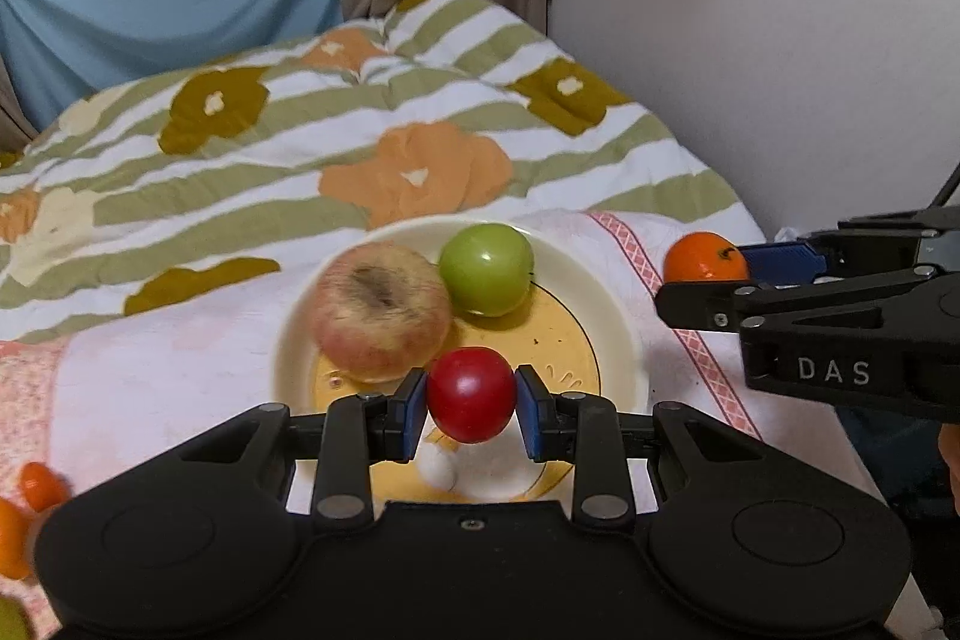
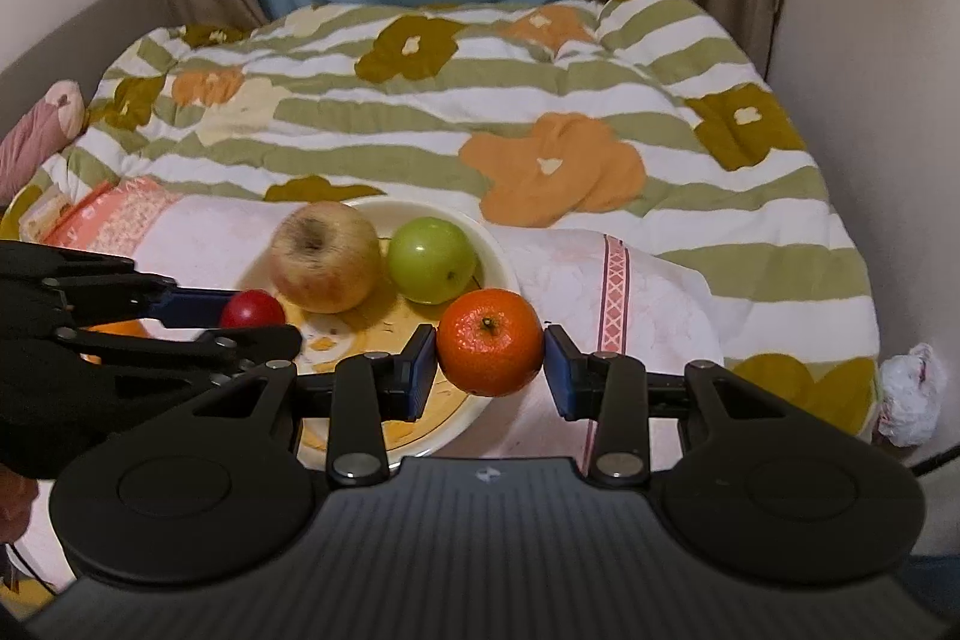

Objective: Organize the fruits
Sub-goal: 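Carry the tomato and tangerine into the duck bowl and open both tools, then move both tools back toward the remaining fruits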

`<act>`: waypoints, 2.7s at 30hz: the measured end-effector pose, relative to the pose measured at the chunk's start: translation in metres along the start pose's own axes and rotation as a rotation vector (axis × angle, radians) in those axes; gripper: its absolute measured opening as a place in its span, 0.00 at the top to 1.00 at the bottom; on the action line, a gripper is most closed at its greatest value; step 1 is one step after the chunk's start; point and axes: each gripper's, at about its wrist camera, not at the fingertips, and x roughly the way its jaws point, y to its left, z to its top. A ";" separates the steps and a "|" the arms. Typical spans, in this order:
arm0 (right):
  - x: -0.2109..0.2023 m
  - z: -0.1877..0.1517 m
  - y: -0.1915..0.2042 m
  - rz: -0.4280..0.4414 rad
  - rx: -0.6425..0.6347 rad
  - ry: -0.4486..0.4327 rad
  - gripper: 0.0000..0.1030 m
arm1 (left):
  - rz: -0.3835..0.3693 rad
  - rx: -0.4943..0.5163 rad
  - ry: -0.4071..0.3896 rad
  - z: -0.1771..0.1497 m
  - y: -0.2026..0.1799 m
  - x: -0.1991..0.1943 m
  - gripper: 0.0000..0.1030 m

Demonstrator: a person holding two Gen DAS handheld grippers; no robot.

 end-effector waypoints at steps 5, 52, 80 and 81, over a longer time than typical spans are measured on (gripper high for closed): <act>0.027 0.002 -0.005 0.036 -0.002 0.032 0.48 | 0.012 0.020 0.060 0.001 -0.010 0.032 0.66; 0.064 0.004 0.024 0.076 -0.168 0.026 0.06 | 0.081 0.004 0.043 -0.023 0.014 0.008 0.07; -0.060 -0.016 0.051 -0.061 -0.027 -0.124 0.00 | 0.169 -0.052 -0.090 -0.051 0.037 -0.098 0.01; -0.066 -0.018 0.055 -0.074 -0.018 -0.132 0.00 | 0.166 -0.052 -0.096 -0.055 0.039 -0.105 0.01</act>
